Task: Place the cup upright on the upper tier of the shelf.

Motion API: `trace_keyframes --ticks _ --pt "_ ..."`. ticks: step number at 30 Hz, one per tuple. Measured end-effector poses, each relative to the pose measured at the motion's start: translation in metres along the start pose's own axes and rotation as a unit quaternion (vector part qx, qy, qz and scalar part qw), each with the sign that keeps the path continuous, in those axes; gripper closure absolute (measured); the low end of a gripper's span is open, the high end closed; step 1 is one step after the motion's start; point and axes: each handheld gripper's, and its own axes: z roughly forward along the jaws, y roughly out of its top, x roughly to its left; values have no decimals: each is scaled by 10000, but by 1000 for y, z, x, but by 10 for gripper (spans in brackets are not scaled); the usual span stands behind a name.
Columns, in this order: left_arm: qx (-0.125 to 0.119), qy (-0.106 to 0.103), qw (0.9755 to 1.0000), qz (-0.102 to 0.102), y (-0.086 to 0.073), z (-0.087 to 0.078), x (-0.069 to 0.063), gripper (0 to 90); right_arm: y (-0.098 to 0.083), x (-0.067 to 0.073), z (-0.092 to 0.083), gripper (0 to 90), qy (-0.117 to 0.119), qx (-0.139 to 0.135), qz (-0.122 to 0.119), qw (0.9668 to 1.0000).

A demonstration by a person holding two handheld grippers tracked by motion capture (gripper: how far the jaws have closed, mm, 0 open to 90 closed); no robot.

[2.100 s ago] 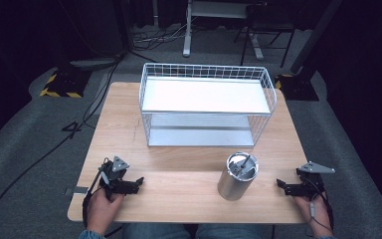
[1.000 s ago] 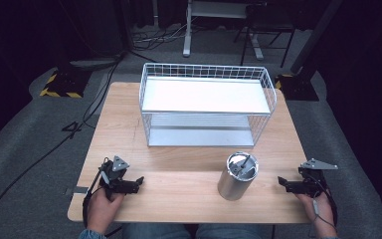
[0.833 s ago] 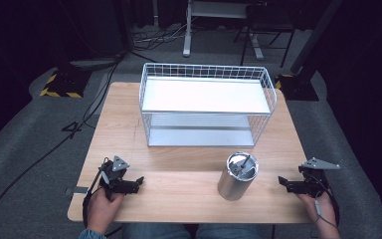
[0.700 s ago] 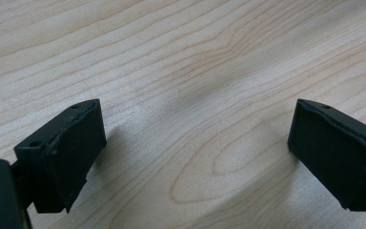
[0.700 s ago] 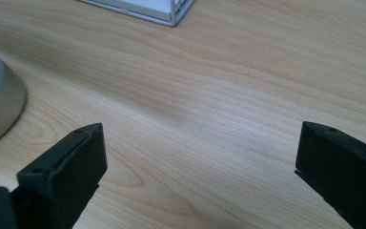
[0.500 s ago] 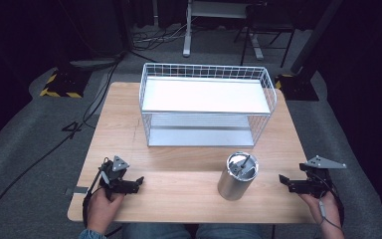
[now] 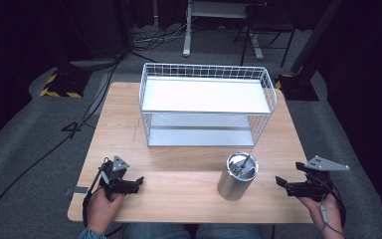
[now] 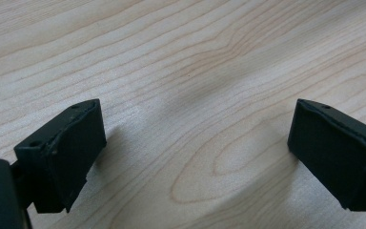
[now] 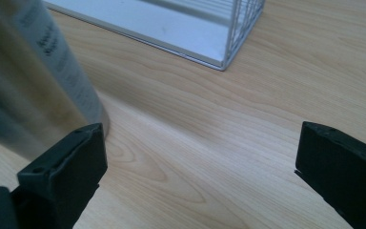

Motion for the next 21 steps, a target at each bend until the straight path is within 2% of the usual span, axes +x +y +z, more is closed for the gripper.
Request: trace_keyframes --ticks 1,11,14,21 --pt "-7 -19 10000 -44 0 0 -1 59 1 2 -2 36 34 -20 -24 10000" --pt "-1 0 10000 0 0 0 0 59 7 18 -18 36 344 -242 -181 9990" --pt "-3 -8 10000 -19 0 0 0 59 9 23 -21 36 500 -334 -249 9979" --pt "-3 -7 10000 -16 0 0 0 59 14 38 -19 32 745 -477 -445 9951"
